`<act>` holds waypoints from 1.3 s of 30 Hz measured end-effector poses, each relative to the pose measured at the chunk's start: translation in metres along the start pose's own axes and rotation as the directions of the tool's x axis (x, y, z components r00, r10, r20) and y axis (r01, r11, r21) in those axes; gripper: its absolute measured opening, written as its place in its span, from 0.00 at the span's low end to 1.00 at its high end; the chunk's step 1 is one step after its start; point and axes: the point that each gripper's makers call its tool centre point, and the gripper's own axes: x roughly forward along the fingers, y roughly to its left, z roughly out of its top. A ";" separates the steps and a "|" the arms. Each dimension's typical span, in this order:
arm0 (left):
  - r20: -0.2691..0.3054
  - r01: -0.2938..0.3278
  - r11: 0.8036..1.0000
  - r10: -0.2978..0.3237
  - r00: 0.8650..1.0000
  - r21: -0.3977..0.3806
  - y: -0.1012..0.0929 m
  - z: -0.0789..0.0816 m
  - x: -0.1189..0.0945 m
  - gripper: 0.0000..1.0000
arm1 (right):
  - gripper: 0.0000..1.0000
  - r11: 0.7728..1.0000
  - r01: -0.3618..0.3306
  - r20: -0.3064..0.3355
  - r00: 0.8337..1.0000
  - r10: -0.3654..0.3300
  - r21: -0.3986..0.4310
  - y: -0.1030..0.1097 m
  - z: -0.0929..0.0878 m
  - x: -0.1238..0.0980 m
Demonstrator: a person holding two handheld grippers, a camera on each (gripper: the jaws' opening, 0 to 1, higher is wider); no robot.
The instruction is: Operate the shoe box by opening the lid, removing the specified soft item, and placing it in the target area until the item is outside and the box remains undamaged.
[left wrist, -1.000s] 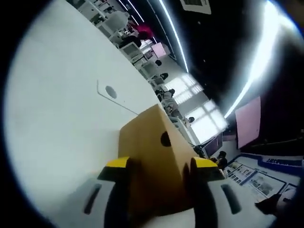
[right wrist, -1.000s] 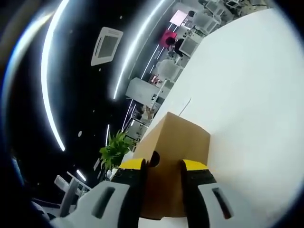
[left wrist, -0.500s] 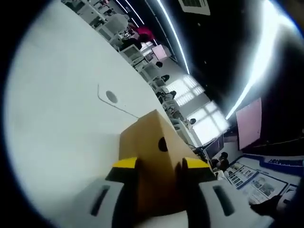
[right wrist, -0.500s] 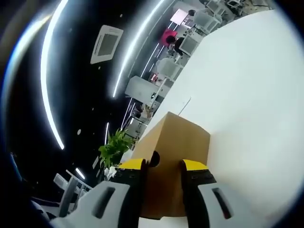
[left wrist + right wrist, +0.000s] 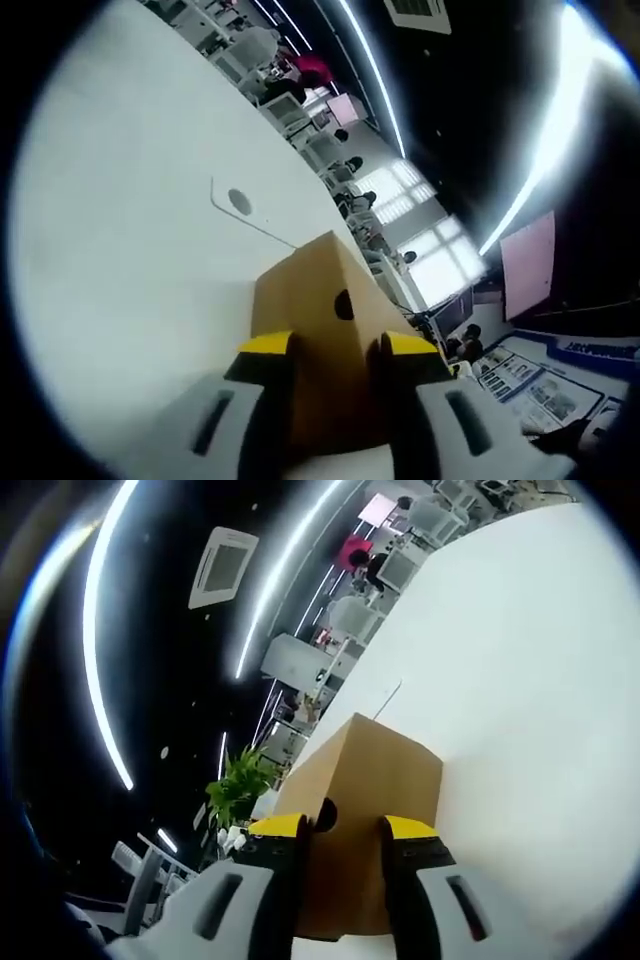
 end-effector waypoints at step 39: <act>0.022 0.009 1.000 -0.009 1.000 -0.012 -0.004 -0.013 -0.018 0.33 | 0.29 1.000 0.001 -0.019 1.000 -0.002 -0.013 -0.005 0.008 0.003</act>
